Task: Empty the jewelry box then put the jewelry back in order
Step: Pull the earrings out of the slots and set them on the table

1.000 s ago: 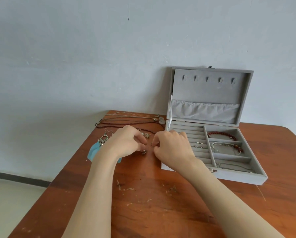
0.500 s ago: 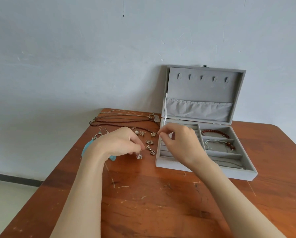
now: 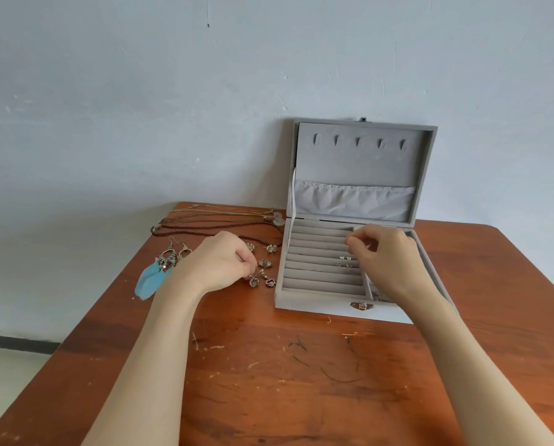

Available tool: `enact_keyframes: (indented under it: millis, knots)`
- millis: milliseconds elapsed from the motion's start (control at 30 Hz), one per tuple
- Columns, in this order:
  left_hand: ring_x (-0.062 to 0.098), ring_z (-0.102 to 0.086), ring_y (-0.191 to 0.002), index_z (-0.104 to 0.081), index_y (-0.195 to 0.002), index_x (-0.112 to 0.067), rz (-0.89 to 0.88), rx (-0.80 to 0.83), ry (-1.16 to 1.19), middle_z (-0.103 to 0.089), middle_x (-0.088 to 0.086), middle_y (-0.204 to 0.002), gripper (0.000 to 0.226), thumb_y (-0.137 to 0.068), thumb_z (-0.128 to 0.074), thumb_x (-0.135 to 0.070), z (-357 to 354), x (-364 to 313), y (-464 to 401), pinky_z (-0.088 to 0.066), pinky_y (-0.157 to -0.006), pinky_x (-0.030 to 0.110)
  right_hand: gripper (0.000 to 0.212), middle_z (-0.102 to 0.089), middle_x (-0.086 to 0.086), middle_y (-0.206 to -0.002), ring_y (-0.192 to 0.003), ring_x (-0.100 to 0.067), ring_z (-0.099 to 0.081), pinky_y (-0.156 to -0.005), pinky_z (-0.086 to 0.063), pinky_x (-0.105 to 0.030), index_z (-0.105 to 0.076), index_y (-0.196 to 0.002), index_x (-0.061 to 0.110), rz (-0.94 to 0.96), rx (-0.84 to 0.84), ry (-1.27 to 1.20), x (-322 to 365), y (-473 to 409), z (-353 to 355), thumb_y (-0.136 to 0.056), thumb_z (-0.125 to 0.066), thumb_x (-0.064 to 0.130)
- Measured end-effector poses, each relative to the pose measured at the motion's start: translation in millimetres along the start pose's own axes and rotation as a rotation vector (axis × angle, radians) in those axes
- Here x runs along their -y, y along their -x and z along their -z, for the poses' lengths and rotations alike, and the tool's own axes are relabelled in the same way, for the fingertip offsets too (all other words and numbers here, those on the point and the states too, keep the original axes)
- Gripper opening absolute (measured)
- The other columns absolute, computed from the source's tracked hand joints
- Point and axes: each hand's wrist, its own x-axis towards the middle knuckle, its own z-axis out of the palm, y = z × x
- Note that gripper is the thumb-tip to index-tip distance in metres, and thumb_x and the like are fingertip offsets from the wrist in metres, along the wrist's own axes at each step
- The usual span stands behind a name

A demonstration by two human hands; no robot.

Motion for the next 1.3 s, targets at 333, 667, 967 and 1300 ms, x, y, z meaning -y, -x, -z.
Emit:
enact_keyframes:
  millis: [333, 667, 967, 1300]
  knots:
    - [0.009, -0.056, -0.082, -0.069, -0.093, -0.018, -0.020, -0.098, -0.023, -0.065, -0.002, -0.093, 0.010, -0.087, -0.062, -0.018, -10, -1, -6, -0.038, -0.071, 0.020, 0.017, -0.056, 0.004, -0.081, -0.088, -0.020, -0.058, -0.080, -0.048, -0.034, -0.073, -0.092, 0.020, -0.028, 0.061, 0.165, -11, -3, 0, -0.086, -0.058, 0.016]
    - [0.007, -0.053, -0.078, -0.068, -0.091, -0.022, -0.214, -0.318, -0.108, -0.058, -0.011, -0.083, 0.012, -0.090, -0.055, -0.024, -15, -17, -4, -0.035, -0.063, 0.018, 0.021, -0.069, -0.002, -0.095, -0.101, -0.023, -0.058, -0.092, -0.045, -0.045, -0.075, -0.088, 0.027, -0.044, 0.107, 0.206, -11, -3, 3, -0.084, -0.057, 0.018]
    - [0.012, -0.042, -0.096, -0.064, -0.103, -0.018, -0.530, -0.335, -0.174, -0.049, -0.011, -0.089, 0.017, -0.091, -0.055, -0.025, -57, -61, -27, -0.032, -0.080, 0.019, 0.017, -0.054, 0.006, -0.092, -0.104, -0.021, -0.052, -0.094, -0.036, -0.039, -0.068, -0.086, 0.030, -0.044, 0.165, 0.233, -15, -8, 2, -0.084, -0.054, 0.021]
    - [0.017, -0.040, -0.103, -0.067, -0.105, -0.017, -0.559, -0.306, -0.262, -0.059, -0.001, -0.102, 0.019, -0.089, -0.057, -0.023, -71, -75, -36, -0.033, -0.083, 0.025, 0.017, -0.052, 0.000, -0.104, -0.110, -0.024, -0.046, -0.094, -0.030, -0.042, -0.063, -0.094, 0.025, -0.058, 0.220, 0.218, -16, -10, -1, -0.083, -0.051, 0.019]
